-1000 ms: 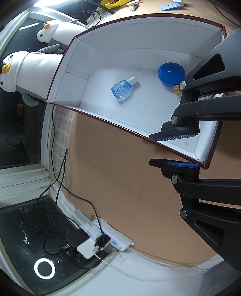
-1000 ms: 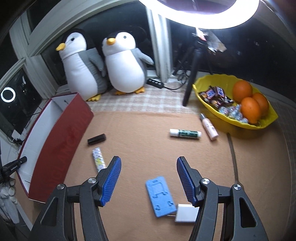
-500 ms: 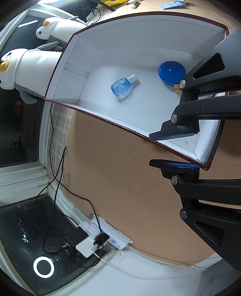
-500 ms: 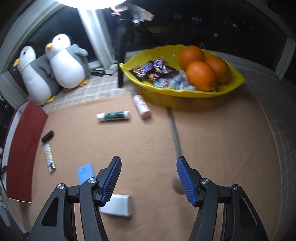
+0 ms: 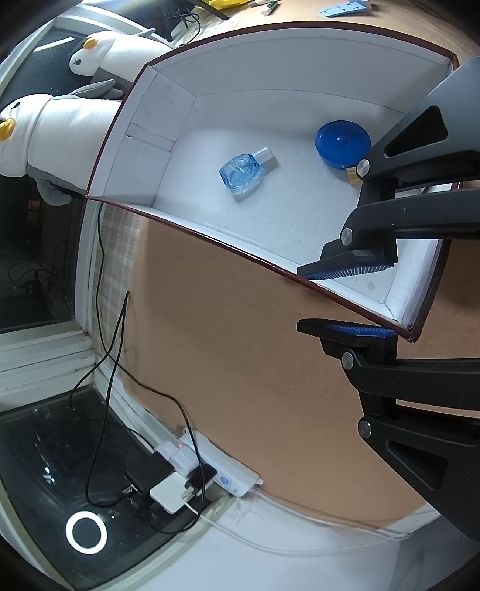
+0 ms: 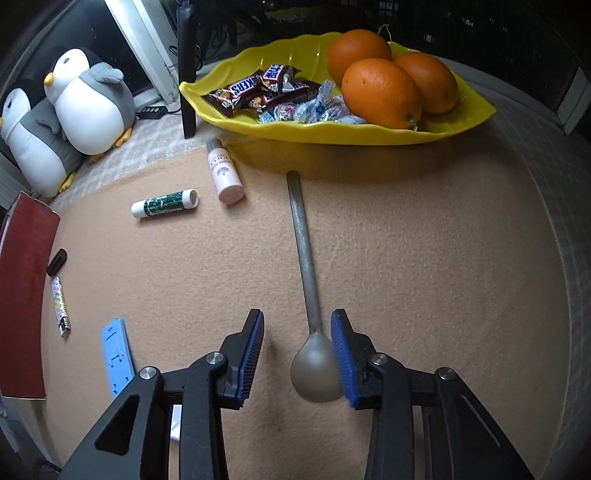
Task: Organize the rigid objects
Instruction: 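Move the right gripper to the metal spoon and grasp its handle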
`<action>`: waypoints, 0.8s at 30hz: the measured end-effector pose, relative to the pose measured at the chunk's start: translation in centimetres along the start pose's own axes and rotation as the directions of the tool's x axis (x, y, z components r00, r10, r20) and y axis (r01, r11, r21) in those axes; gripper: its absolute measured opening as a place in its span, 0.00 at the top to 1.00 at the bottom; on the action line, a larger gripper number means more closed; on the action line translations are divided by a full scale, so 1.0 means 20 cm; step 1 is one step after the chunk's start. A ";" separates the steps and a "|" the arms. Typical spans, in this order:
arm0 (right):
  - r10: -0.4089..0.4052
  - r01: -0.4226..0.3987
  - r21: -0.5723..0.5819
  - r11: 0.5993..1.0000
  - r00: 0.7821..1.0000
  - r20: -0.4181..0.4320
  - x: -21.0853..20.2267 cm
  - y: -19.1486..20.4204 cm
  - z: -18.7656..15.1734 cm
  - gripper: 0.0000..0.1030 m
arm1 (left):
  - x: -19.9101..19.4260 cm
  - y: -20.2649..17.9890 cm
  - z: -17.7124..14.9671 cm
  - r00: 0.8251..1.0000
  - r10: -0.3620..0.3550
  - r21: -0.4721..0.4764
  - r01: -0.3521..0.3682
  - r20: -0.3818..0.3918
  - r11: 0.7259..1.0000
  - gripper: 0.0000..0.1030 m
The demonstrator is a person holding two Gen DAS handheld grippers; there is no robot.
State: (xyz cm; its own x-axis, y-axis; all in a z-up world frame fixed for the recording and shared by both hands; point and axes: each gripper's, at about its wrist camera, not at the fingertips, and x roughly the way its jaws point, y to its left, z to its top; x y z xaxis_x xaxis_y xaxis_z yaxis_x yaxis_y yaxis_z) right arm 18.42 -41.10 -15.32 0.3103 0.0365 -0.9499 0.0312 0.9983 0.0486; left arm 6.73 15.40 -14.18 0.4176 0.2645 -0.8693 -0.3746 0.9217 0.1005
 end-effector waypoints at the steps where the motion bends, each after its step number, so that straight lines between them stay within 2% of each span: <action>1: -0.001 0.001 -0.002 1.000 1.000 -0.009 0.01 0.00 0.00 0.72 | 0.00 0.00 0.00 1.000 0.000 0.000 0.000 0.000 1.000 0.80; 8: -0.024 0.023 -0.036 0.999 0.999 -0.039 0.05 0.02 0.02 0.79 | 0.00 0.00 0.00 1.000 -0.001 0.001 0.001 0.000 1.000 0.80; 12: -0.026 0.024 -0.049 0.999 0.998 -0.049 0.05 0.02 0.02 0.93 | 0.00 0.00 0.00 1.000 -0.002 0.000 0.002 0.001 1.000 0.80; 24: -0.020 0.020 -0.022 1.000 1.000 -0.008 0.00 0.02 -0.01 0.93 | 0.00 0.01 0.00 1.000 -0.008 -0.001 0.008 0.004 1.000 0.80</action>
State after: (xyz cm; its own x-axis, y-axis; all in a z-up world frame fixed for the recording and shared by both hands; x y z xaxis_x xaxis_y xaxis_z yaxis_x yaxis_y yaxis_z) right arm 18.31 -40.77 -15.41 0.3019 0.0169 -0.9532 0.0167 0.9996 0.0230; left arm 6.69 15.55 -14.18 0.4238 0.2579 -0.8683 -0.3721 0.9236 0.0926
